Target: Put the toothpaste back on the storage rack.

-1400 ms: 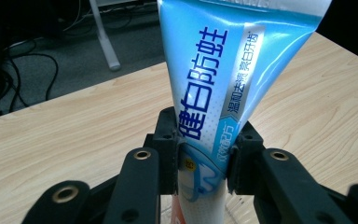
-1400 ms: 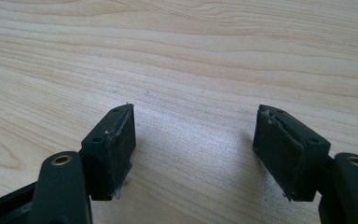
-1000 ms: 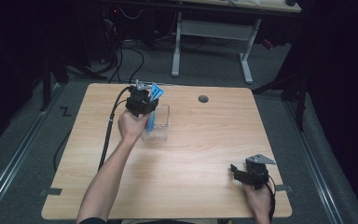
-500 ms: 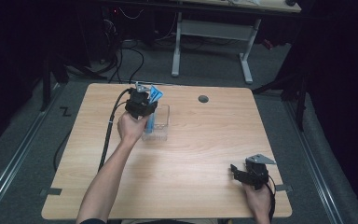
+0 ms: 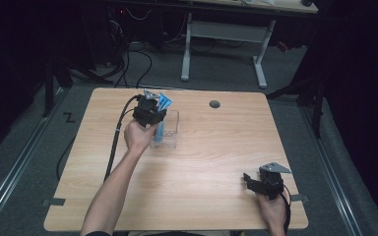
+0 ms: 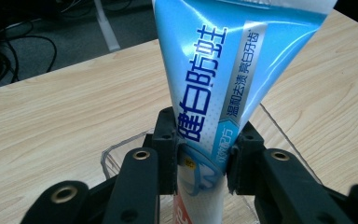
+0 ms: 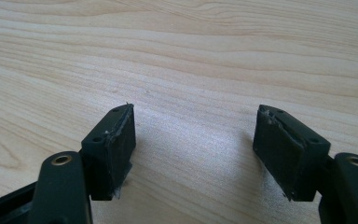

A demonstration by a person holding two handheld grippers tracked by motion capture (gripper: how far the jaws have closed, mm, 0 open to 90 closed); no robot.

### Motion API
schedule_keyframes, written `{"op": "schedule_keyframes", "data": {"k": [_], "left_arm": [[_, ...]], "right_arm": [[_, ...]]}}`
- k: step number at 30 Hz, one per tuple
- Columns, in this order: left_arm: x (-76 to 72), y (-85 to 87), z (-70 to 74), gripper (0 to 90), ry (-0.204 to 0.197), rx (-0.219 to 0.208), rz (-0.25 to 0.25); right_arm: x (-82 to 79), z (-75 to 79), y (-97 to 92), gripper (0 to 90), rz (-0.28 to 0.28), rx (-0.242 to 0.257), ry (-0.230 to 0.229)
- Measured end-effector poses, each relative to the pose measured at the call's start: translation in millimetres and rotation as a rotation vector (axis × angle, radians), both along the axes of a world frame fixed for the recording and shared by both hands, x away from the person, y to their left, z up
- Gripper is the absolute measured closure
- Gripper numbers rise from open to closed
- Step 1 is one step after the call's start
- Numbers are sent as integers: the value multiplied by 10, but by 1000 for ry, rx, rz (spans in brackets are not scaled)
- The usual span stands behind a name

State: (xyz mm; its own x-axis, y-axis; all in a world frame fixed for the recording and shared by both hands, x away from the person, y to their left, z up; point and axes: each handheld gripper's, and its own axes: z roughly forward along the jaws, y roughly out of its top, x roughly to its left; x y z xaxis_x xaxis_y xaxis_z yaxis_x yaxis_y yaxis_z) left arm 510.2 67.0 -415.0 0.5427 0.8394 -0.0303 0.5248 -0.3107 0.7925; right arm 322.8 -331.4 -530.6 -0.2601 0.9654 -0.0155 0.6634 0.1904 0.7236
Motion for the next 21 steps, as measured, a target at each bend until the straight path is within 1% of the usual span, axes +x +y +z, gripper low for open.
{"op": "schedule_keyframes", "data": {"k": [9,21], "left_arm": [[-8,-31,-18,690,2,18,-12],[-11,-64,-31,682,-4,10,-25]], "right_arm": [[0,0,0,297,0,0,0],[0,0,0,297,0,0,0]]}}
